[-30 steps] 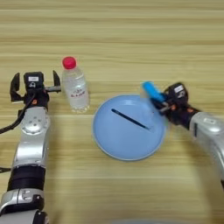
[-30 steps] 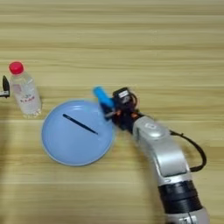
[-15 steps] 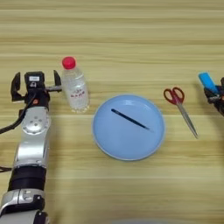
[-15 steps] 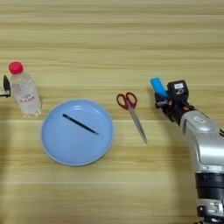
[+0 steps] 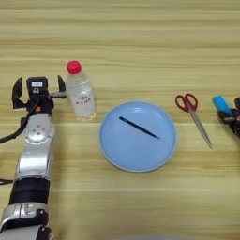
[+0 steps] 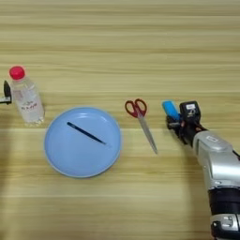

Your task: Move the objects on the table

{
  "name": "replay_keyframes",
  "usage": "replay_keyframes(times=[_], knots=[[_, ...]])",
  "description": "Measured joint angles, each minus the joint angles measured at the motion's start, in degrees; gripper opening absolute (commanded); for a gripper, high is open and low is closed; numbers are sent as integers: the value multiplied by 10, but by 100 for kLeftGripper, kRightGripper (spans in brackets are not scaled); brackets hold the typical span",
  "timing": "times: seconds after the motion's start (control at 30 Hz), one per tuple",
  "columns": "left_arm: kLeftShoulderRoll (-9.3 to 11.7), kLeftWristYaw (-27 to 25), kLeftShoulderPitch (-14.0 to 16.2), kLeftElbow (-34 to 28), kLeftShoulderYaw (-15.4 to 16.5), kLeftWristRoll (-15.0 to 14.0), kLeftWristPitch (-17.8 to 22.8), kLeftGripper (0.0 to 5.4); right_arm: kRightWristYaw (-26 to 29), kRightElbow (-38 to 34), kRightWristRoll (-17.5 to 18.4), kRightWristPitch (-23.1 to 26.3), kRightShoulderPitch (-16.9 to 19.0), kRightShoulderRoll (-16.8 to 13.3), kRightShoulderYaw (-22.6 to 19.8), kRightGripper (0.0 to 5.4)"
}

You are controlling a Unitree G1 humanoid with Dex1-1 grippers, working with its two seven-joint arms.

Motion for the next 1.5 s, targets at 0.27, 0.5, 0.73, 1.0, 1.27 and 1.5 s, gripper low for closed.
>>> replay_keyframes(times=[0.27,0.5,0.73,1.0,1.27,1.5], knots=[[0,0,0,0,0,0,0,540,0,-31,7,-14,0,7,0,319],[0,0,0,-1,0,0,1,540,17,-138,26,-41,7,23,17,395],[0,0,0,-1,0,0,1,540,53,-209,25,-39,26,33,96,484],[0,1,1,-2,0,0,2,540,91,-241,4,-36,29,38,201,536],[-1,2,3,-8,0,0,3,540,112,-216,-26,-37,28,43,269,536],[-2,3,3,-12,-1,0,6,540,116,-176,-46,-39,27,51,289,536]])
